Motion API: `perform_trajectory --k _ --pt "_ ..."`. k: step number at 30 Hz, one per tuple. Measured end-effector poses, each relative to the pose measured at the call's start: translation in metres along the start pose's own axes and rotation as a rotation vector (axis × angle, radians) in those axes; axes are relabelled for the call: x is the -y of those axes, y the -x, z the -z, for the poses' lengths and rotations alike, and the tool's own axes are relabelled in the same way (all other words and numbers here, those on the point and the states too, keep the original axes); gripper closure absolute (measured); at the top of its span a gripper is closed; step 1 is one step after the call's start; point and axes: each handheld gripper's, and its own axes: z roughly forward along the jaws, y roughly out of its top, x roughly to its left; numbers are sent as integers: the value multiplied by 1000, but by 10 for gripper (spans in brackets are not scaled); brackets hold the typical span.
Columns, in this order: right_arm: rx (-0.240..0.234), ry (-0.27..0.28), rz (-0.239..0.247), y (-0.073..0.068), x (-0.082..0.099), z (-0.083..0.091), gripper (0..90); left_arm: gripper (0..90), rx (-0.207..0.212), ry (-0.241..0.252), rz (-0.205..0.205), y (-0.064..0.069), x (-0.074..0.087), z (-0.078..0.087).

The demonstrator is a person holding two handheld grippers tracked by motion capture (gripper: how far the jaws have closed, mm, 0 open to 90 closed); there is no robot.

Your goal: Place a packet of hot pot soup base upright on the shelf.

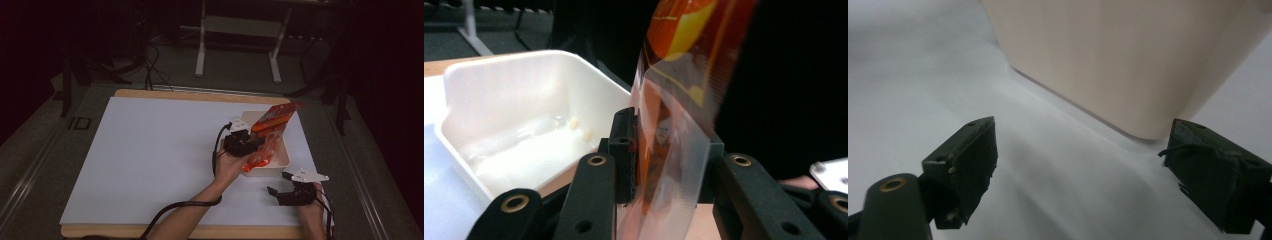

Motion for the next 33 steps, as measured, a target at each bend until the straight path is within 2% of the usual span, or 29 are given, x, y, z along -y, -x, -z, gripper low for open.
perform_trajectory --k 1,2,4,5,6,8,9,12,15,18,20,21,24,27,28,29,30,31,32,33 --pt "2 -1 2 0 0 0 131 701 -3 -36 -38 4 -3 0" --pt "3 -1 3 0 0 0 132 698 -6 -58 -55 6 -5 1" --pt "1 -1 7 0 0 0 132 675 12 -112 -37 7 -7 2" --pt "0 -2 8 -1 0 0 132 658 7 -132 -47 7 -7 2" --pt "1 -3 10 -1 0 0 132 643 -9 -172 -70 8 -6 1" --pt "2 -5 11 -1 0 0 132 620 -9 -172 -70 8 -6 1" --pt "1 -5 15 -1 0 0 132 629 -33 -222 -105 4 2 3" --pt "-2 -6 15 -1 0 0 132 662 -33 -233 -83 -2 5 7" --pt "-1 -7 17 -1 0 -1 132 681 -53 -259 -116 0 7 7" --pt "-1 -8 16 -1 0 -1 131 755 -60 -291 -161 4 9 4" --pt "3 -12 13 -1 0 -2 131 770 -71 -313 -187 9 8 1" --pt "2 -13 11 -1 0 -2 131 773 -72 -324 -186 10 8 0" --pt "7 -14 14 -1 0 -2 131 777 -56 -324 -134 5 9 -1" --pt "8 -14 14 -1 0 -2 131 779 -40 -316 -105 1 12 -3" --pt "8 -13 14 -1 0 -2 131 780 -38 -356 -101 1 14 -7" --pt "8 -16 13 -2 0 -2 131 783 -57 -421 -107 1 23 -15" --pt "14 -19 11 -2 0 -2 131 781 -57 -421 -107 1 23 -15" --pt "13 -18 8 -1 0 -2 131 780 -23 -372 -67 -8 38 -12" --pt "9 -12 7 -1 0 -1 132 780 -5 -356 -15 -15 41 -10" --pt "8 -12 14 -2 0 -1 131 780 14 -357 14 -21 41 -9"
